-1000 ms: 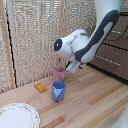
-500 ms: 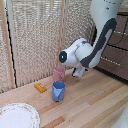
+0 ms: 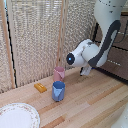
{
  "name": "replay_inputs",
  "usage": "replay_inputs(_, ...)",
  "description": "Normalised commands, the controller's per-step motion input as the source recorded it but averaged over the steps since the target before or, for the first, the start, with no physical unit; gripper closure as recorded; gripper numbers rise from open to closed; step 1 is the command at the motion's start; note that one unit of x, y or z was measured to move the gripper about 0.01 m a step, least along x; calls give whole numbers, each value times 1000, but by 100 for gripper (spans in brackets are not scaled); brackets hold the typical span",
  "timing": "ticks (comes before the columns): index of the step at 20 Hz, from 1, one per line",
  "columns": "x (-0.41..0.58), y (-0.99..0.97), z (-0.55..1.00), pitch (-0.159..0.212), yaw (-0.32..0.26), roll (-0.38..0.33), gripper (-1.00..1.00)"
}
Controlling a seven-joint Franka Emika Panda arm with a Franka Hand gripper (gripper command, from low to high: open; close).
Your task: Please adjust your gripper to match the height of the lower drawer handle. Progress your gripper onward until it happens to touch the drawer handle. Now, firmly take hold of it with your gripper, then steadily retract it to swing the drawer wide open.
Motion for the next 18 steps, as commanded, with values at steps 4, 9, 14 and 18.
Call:
replay_inputs(4,-139,-873,0,-6,44,-84,-100)
replay_inputs(9,-161,-793,0,-12,29,-103,-100)
replay_inputs(14,-15,-345,0,-2,0,-9,100)
replay_inputs(18,-37,-53,-11,0,0,17,100)
